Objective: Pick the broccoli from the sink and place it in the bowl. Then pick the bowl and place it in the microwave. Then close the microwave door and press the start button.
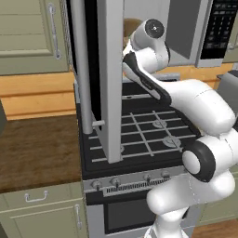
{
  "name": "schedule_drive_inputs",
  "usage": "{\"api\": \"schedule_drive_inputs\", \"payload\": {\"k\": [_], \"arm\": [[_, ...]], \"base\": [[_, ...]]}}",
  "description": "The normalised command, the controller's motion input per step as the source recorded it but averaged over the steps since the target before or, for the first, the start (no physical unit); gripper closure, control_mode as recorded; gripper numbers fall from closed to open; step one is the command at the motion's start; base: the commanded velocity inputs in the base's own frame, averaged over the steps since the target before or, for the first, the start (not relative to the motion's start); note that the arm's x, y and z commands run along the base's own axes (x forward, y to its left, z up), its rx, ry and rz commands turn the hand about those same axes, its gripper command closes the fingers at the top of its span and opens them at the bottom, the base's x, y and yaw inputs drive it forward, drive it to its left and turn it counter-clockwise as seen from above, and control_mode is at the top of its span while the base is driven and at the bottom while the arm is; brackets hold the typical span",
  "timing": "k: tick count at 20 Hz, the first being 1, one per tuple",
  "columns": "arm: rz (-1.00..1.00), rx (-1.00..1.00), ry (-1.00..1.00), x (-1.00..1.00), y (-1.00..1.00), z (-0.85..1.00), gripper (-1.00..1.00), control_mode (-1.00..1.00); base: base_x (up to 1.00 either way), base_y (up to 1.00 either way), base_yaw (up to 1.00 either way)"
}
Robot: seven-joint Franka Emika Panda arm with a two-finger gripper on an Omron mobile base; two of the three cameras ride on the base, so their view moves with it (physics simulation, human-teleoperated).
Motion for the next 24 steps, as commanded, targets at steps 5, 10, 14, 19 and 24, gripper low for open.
{"api": "schedule_drive_inputs", "payload": {"k": [5,10,14,19,24], "arm": [[0.0,-0.09,0.13,1.0,-0.04,0.05,1.0,-1.0],[0.0,-0.09,0.09,1.0,-0.13,0.0,1.0,-1.0],[0.0,-0.04,0.05,0.14,-0.34,0.0,-1.0,-1.0],[-0.03,0.0,0.0,-0.83,-0.47,-0.17,-1.0,-1.0],[-0.01,-0.01,-0.01,-1.0,-0.24,-0.81,-1.0,-1.0]], "base": [[0.0,0.0,0.0],[0.0,0.0,0.0],[0.0,0.0,0.0],[0.0,0.0,0.0],[0.0,0.0,0.0]]}}
